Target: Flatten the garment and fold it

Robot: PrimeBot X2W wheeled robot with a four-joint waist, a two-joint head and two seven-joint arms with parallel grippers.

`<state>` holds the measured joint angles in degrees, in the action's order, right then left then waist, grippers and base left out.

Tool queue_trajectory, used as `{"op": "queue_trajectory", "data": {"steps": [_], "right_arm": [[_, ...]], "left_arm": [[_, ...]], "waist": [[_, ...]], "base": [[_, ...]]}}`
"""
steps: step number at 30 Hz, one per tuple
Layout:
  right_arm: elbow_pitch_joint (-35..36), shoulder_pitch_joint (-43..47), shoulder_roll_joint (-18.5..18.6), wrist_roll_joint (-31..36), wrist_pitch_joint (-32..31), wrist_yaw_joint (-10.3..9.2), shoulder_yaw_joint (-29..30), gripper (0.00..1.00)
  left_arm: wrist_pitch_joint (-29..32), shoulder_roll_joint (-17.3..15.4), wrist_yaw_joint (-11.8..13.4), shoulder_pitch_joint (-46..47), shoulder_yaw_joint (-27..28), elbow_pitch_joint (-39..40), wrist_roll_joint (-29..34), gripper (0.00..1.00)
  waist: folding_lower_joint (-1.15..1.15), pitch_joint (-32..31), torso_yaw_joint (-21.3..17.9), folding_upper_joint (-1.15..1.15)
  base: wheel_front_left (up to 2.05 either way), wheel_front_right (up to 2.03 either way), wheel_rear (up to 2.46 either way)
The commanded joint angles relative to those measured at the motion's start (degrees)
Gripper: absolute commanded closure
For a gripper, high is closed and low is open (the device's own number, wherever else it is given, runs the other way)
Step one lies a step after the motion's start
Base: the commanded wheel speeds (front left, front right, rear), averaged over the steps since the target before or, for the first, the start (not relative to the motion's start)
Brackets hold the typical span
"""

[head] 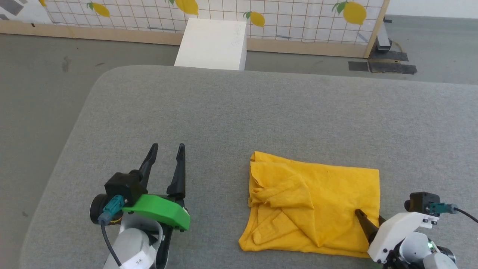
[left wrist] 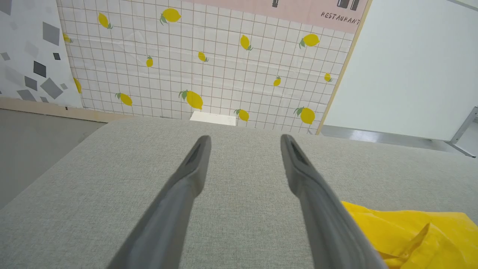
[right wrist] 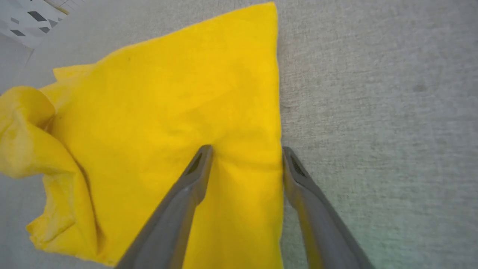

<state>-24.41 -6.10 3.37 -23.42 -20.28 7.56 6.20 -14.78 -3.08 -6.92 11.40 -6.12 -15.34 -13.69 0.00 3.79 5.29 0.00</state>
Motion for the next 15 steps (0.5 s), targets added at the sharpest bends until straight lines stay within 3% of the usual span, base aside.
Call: {"op": "queue_trajectory", "data": {"steps": [1, 2, 10, 15], "right_arm": [[-1.4, 0.0, -0.5, -0.5, -0.9, -0.08, -0.9, 0.73], [-1.5, -0.2, -0.5, -0.5, -0.9, -0.08, -1.1, 1.0], [1.5, -1.7, -0.5, 5.0, 0.0, -0.08, -1.7, 1.0], [8.7, -4.5, -0.1, 17.3, -3.0, -0.08, -6.3, 1.0]], "left_arm": [[-0.2, 0.2, 0.3, -0.8, 0.1, 0.0, -0.7, 0.0], [-0.2, 0.2, 0.3, -0.9, 0.2, 0.0, -0.7, 0.0], [-0.2, 0.2, 0.6, -1.2, 1.0, 0.5, -0.5, 0.0], [-0.2, 0.2, 0.7, -1.2, 1.5, 1.3, -0.3, 0.0]], "waist": [[0.0, 0.0, 0.1, 0.0], [0.0, -0.1, 0.1, 0.0], [0.0, 0.1, -1.3, 0.0], [0.0, 1.3, -4.2, 0.0]], "base": [[0.0, 0.0, 0.0], [0.0, 0.0, 0.0], [0.0, 0.0, 0.0], [0.0, 0.0, 0.0]]}}
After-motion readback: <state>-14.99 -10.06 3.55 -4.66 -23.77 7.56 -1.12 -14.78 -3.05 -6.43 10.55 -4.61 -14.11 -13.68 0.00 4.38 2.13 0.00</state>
